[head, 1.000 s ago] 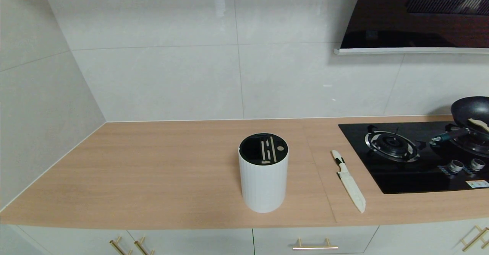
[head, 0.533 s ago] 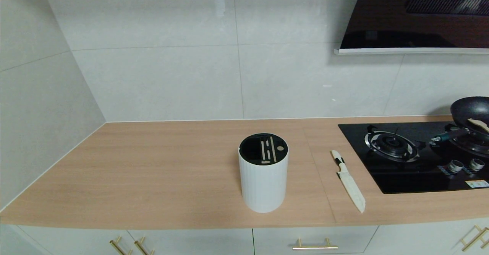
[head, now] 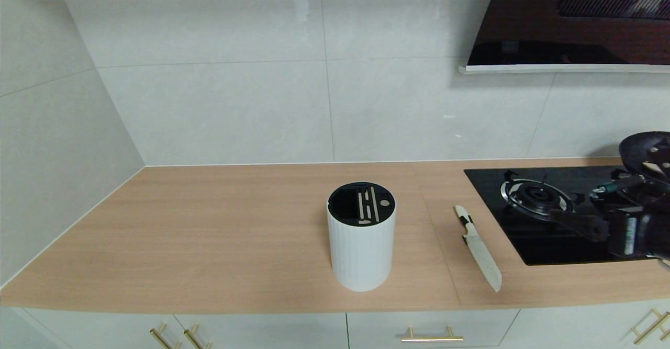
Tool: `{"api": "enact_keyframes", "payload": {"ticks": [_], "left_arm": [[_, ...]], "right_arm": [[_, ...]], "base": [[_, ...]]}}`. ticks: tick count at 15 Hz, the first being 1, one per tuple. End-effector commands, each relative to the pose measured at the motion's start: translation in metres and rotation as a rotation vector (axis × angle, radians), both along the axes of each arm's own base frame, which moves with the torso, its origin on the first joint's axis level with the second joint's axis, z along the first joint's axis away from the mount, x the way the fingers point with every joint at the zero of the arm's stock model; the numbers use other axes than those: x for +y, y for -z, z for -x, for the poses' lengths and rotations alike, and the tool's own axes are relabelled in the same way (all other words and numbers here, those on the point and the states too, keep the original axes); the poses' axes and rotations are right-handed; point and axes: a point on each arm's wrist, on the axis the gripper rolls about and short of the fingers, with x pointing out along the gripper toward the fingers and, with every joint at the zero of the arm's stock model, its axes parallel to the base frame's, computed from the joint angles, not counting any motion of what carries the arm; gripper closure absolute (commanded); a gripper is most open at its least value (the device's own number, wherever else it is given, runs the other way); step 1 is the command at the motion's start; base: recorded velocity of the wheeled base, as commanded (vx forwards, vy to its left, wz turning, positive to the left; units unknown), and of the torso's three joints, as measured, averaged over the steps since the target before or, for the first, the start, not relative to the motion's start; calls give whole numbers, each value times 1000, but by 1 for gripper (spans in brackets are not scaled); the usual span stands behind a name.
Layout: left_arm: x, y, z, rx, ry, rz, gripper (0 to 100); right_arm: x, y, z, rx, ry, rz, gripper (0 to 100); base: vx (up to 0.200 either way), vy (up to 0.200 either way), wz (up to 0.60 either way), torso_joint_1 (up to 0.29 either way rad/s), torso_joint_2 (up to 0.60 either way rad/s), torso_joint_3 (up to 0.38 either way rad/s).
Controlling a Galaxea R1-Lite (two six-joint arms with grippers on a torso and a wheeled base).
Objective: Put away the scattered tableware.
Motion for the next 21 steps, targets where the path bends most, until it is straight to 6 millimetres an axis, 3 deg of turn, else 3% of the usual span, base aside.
{"api": "enact_keyframes", "payload": {"ticks": [1,4,7,9,10,13,14,15,16,21], "left_arm": [[0,0,0,1,-1,0,0],[0,0,0,0,-1,1,0],[0,0,0,0,-1,1,0],[0,0,0,0,-1,1,0],[0,0,0,-1,-1,1,0],[0,0,0,0,-1,1,0],[0,0,0,0,-1,1,0],[0,0,0,0,-1,1,0],[0,0,0,-1,-1,1,0],[0,0,0,-1,-1,1,0]], "right_arm": [[23,58,-76,216,-48,35,0],[29,107,-111,252,-29,58,0],[35,152,-134,260,-20,85,0],[35,159,-137,260,-9,94,0],[35,175,-144,269,3,113,0],[36,196,-152,265,6,111,0],[35,214,-158,258,15,109,0],[35,214,-158,258,15,109,0],[27,229,-169,241,41,103,0],[22,238,-186,211,64,95,0]], "base": [[0,0,0,0,0,0],[0,0,0,0,0,0],[0,0,0,0,0,0],[0,0,0,0,0,0],[0,0,0,0,0,0],[0,0,0,0,0,0],[0,0,0,0,0,0],[0,0,0,0,0,0],[0,0,0,0,0,0],[0,0,0,0,0,0]]}}
